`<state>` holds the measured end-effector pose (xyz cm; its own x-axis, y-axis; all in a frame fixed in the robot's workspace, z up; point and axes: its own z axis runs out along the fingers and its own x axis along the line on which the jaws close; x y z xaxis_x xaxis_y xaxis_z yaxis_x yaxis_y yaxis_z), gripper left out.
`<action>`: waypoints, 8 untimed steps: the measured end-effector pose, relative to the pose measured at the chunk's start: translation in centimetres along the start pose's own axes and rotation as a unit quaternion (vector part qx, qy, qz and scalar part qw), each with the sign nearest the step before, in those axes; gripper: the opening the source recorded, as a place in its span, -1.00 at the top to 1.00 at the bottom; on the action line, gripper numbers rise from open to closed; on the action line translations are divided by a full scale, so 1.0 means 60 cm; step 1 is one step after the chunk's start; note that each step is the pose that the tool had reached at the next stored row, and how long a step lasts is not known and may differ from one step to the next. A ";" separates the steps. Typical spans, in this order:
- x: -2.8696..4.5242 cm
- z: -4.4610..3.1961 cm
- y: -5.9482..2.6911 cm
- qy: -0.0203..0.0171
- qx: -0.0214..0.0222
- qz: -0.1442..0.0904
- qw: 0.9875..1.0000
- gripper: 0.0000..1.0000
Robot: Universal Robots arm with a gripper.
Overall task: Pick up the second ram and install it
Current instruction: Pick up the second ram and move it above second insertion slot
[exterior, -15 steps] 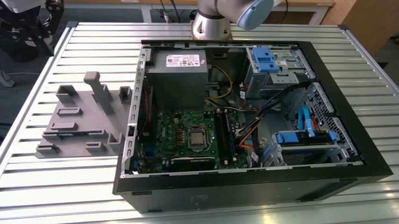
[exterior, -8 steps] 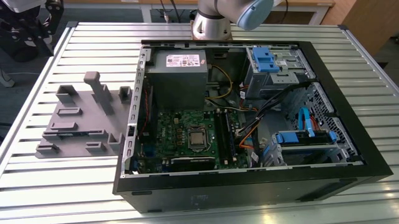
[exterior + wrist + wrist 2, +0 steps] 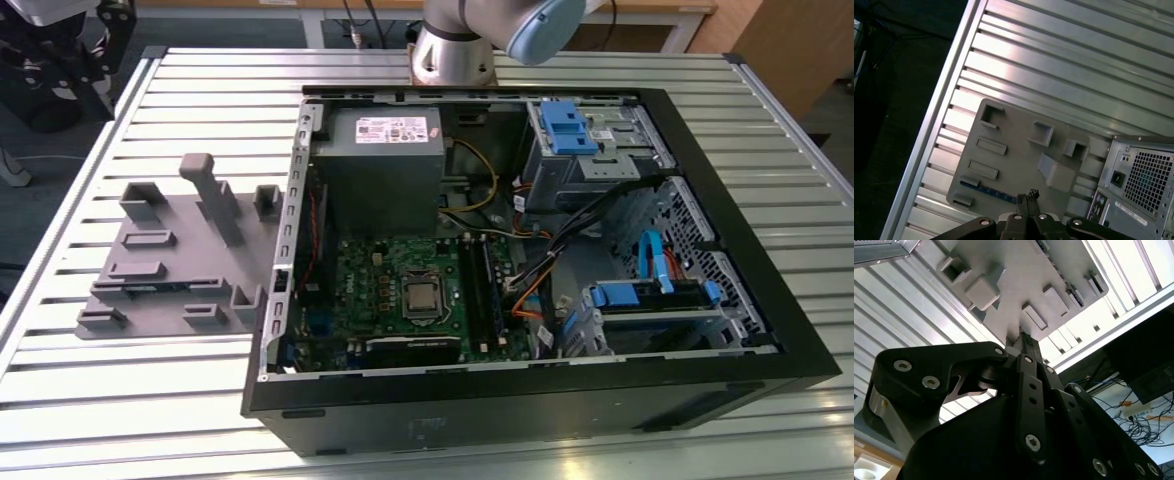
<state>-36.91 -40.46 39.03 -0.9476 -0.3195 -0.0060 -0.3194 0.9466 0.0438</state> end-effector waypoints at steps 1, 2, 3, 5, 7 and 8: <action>0.000 0.000 0.000 0.000 0.000 -0.001 1.000 0.79; 0.000 0.000 0.000 0.000 0.000 -0.002 1.000 0.79; 0.000 0.000 0.000 0.000 0.000 -0.003 1.000 0.79; 0.000 0.000 0.000 0.000 0.000 -0.006 1.000 0.79; 0.000 0.000 0.000 0.000 0.000 -0.008 1.000 0.79; 0.000 0.000 0.000 0.000 0.000 -0.008 1.000 0.79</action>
<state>-36.93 -40.46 39.03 -0.9420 -0.3355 -0.0060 -0.3354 0.9410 0.0438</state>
